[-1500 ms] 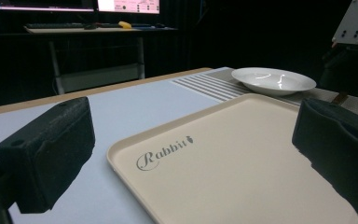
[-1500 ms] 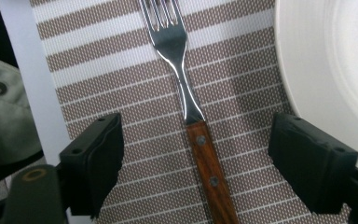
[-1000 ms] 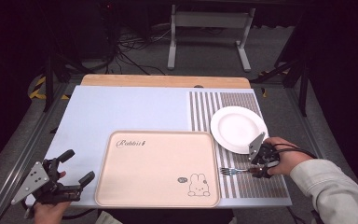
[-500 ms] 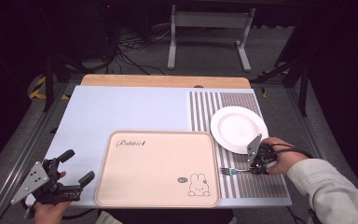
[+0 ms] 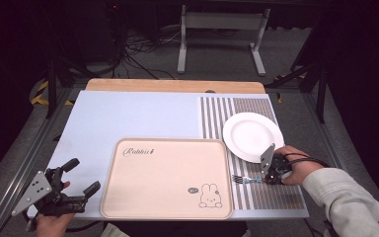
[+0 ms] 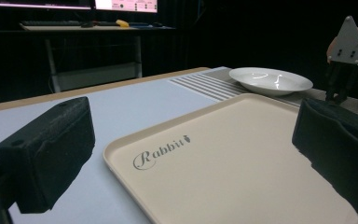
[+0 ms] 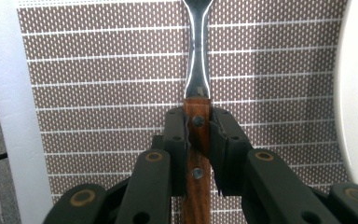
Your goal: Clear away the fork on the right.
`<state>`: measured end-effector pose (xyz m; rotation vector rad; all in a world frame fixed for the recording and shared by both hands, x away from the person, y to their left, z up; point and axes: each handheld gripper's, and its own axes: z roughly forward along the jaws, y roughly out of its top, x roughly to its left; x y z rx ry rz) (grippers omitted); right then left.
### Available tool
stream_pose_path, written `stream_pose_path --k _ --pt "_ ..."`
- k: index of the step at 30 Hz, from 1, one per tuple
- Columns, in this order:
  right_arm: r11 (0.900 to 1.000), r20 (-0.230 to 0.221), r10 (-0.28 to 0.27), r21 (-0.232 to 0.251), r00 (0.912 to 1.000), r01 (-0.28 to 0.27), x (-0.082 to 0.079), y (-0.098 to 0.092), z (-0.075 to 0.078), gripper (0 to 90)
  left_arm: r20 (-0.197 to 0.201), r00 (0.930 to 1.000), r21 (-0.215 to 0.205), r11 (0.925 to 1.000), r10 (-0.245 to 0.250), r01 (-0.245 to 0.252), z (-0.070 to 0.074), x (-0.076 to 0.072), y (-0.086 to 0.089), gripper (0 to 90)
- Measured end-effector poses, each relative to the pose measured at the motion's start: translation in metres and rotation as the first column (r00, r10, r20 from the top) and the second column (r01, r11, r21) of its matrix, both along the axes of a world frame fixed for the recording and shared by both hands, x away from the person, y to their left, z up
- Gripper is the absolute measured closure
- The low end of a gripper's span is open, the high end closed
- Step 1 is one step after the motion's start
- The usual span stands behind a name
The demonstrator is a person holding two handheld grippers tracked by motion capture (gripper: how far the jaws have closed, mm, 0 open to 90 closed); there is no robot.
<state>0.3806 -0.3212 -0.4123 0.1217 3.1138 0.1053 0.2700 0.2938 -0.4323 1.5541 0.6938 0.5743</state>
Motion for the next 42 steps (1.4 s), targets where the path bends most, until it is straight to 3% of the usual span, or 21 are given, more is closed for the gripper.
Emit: stream_pose_path --k 7,13,17,33,42 --pt "1.0 0.002 0.015 0.012 0.9999 -0.015 0.001 -0.001 0.0 78.0 0.002 1.0 0.001 1.0 0.001 -0.001 0.0 0.0 0.0 0.0" --pt "1.0 0.007 0.005 -0.006 1.0 -0.005 -0.001 0.001 0.001 78.2 0.001 1.0 0.002 1.0 0.001 -0.001 0.0 0.0 0.0 0.0" --pt "1.0 0.024 0.008 0.013 0.9997 -0.008 0.0 0.001 0.003 78.2 0.001 1.0 0.002 1.0 0.001 -0.001 0.0 0.0 0.0 0.0" --pt "0.996 0.087 -0.025 0.087 0.9959 0.017 -0.006 0.005 0.044 78.1 0.01 0.9999 -0.002 1.0 0.008 -0.008 0.0 0.0 0.0 0.0" --pt "0.994 0.129 -0.021 0.112 0.9914 0.007 -0.005 0.024 0.061 78.1 0.011 0.9999 0.0 1.0 0.003 -0.003 0.0 0.0 0.0 0.0"
